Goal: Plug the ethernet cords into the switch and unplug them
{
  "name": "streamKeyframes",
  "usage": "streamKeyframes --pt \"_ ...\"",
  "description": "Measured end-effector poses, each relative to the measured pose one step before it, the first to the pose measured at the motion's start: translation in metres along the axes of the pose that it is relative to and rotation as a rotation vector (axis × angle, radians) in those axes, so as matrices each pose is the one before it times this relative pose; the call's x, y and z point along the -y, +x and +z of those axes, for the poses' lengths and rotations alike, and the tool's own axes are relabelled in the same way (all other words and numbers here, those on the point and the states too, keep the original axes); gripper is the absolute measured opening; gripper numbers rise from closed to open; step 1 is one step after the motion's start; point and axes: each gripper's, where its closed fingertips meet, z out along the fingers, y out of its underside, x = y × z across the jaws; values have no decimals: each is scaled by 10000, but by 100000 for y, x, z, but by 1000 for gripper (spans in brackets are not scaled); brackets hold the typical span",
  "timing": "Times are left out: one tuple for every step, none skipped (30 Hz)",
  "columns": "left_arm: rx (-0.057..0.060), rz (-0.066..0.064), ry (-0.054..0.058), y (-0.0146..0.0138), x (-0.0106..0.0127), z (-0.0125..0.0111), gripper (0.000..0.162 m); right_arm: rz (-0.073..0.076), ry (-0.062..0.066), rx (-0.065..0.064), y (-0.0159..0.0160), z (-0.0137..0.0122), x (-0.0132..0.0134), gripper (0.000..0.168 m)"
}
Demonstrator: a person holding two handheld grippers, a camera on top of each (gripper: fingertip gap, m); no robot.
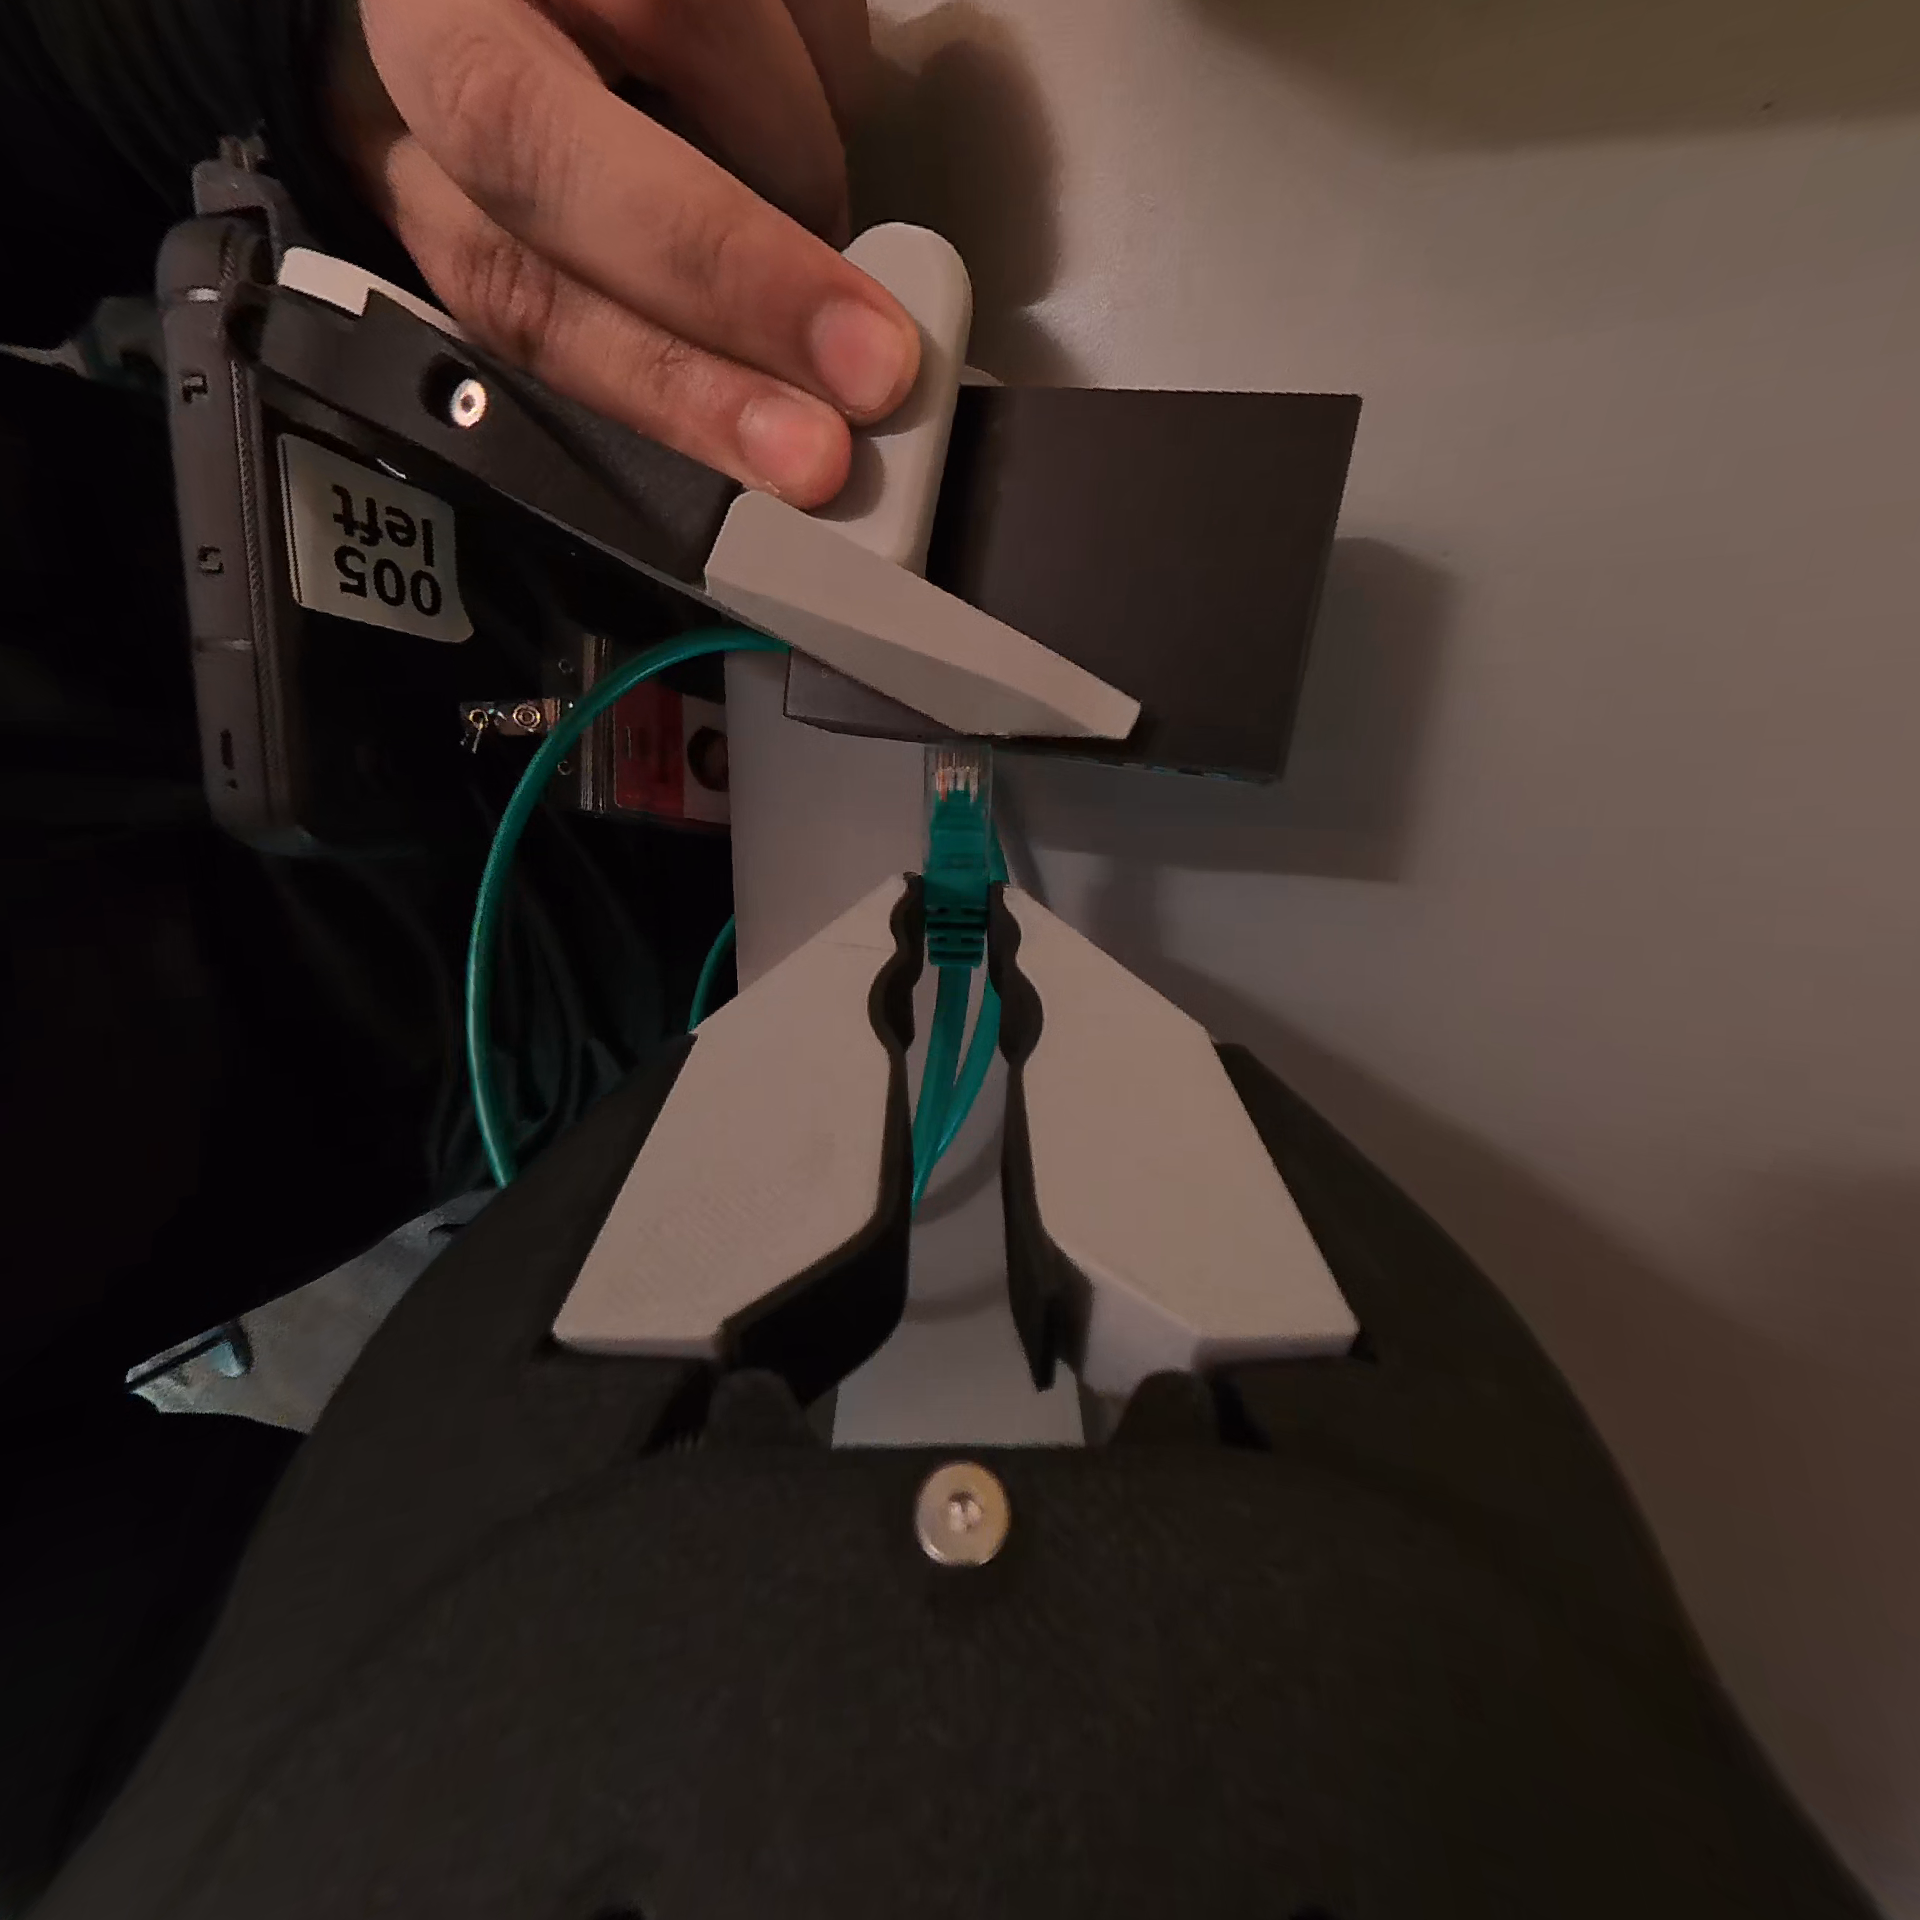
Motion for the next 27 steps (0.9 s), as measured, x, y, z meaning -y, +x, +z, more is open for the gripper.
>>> streamKeyframes --pt "-10 -7 2 11 14 -1 26 -90 22 -68 29 80 -28 7" --pt "-54 -48 -46 59 -79 25 26 -85 35 -120 65 85 9 7" --pt "-68 -55 -15 73 -47 25 26 -96 54 -107 40 93 10 7" --pt "-36 -28 -9 34 -25 11 26 -84 113 -80 24 66 13 7" --pt "-25 -27 -20 28 -41 5 27 -15 196 -57 23 15 38 7" --pt "-32 -34 3 33 -7 20 27 29 244 -38 15 23 24 7" --pt "-48 -40 7 48 -9 21 27 1 265 -66 38 70 -21 7" --pt "-48 -33 10 52 -7 25 27 -28 287 -122 82 99 -31 8" --pt "-35 -22 -4 31 -7 13 26 -60 308 -196 146 120 -26 8" --pt "-28 -23 -28 26 -50 18 26 -130 339 -254 145 126 5 8" --pt "6 8 -29 -4 -49 33 27 -146 364 -259 83 139 16 8" --pt "18 21 16 -19 17 4 26 -38 312 -202 7 137 -53 8" --pt "10 9 39 -14 61 -3 26 108 169 -77 -93 192 -176 8" --pt "35 40 59 -35 99 -6 26 137 116 -17 -125 202 -142 8" --pt "28 12 -33 -35 -28 -14 26 85 187 -64 -21 100 16 8" --pt "85 35 -19 -85 -11 -39 26 57 218 -59 -12 6 81 8" --pt "156 98 7 -154 48 -77 26 28 215 9 -104 -45 65 8" --pt "155 85 6 -160 43 -60 26 5 188 -15 -65 -61 19 8" --pt "126 84 -66 -116 -117 17 26 -4 66 -142 134 -48 -181 8" --pt "80 225 -205 60 -308 146 26 -34 -114 -338 428 42 -464 8" --pt "126 156 -192 -65 -174 109 26 -100 -151 -440 508 122 -506 8" --pt "65 73 47 -50 118 -20 26 -143 -47 -316 208 171 -336 7" --pt "-39 -7 119 42 179 -62 26 -143 41 -165 -85 168 -141 7" --pt "-76 -45 57 90 58 -22 27 -165 109 -114 -185 126 11 7" --pt "4 1 16 -6 10 -7 27 -207 159 -110 -193 84 126 8" --pt "58 49 31 -56 69 -38 27 -228 146 -182 -44 45 114 8" --pt "60 56 47 -62 98 -58 26 -197 122 -256 100 -7 70 8"
